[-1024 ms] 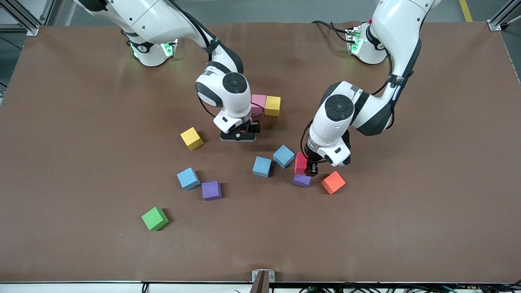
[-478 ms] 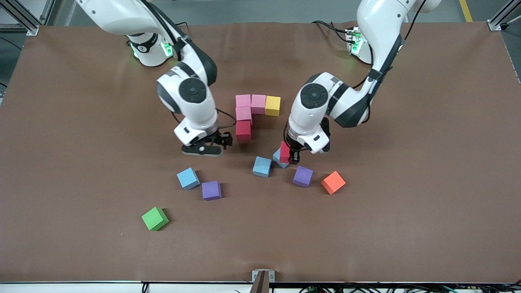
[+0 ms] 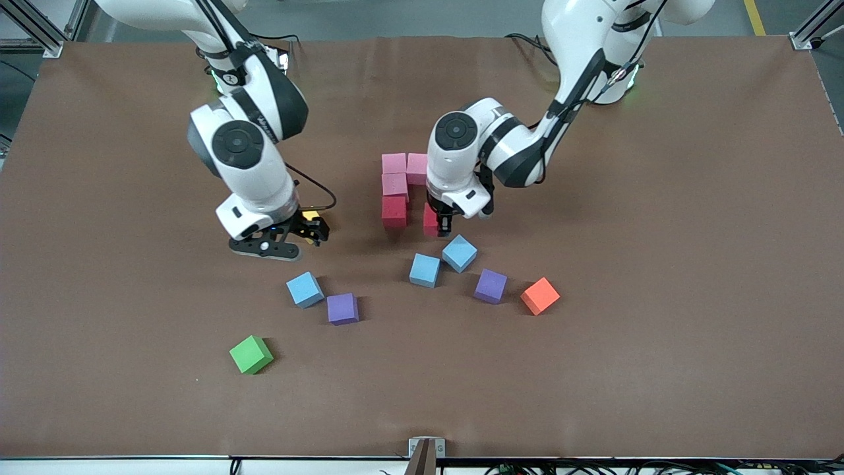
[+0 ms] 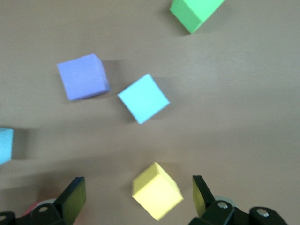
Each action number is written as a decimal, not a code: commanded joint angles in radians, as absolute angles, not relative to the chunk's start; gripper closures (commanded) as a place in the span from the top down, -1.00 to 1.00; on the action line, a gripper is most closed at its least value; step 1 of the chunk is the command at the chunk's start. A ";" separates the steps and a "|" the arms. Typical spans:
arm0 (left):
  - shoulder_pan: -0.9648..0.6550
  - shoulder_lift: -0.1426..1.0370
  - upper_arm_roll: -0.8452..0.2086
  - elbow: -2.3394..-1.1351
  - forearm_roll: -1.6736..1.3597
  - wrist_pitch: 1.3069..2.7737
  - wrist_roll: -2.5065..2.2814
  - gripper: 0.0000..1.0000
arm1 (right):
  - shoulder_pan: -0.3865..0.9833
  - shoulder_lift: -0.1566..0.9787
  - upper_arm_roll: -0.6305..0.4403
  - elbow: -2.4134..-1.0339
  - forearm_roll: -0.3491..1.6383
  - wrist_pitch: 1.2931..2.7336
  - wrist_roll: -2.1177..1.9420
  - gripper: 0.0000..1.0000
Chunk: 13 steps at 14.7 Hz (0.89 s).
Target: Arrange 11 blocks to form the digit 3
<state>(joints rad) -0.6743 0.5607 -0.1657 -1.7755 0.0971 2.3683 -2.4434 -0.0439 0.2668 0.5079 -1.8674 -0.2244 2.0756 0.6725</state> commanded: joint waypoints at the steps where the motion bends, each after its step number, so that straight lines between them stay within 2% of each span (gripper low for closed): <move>1: -0.695 0.601 -0.161 -1.758 0.106 2.373 -2.470 -0.35 | -0.144 0.196 0.528 -1.869 -0.131 1.993 0.578 1.00; 4: -0.707 0.632 -0.160 -1.743 0.106 2.375 -2.473 -0.35 | -0.239 0.198 0.528 -1.827 -0.126 1.908 0.572 1.00; 13: -0.749 0.686 -0.161 -1.704 0.101 2.388 -2.487 -0.34 | -0.406 0.204 0.520 -1.802 -0.129 1.916 0.348 1.00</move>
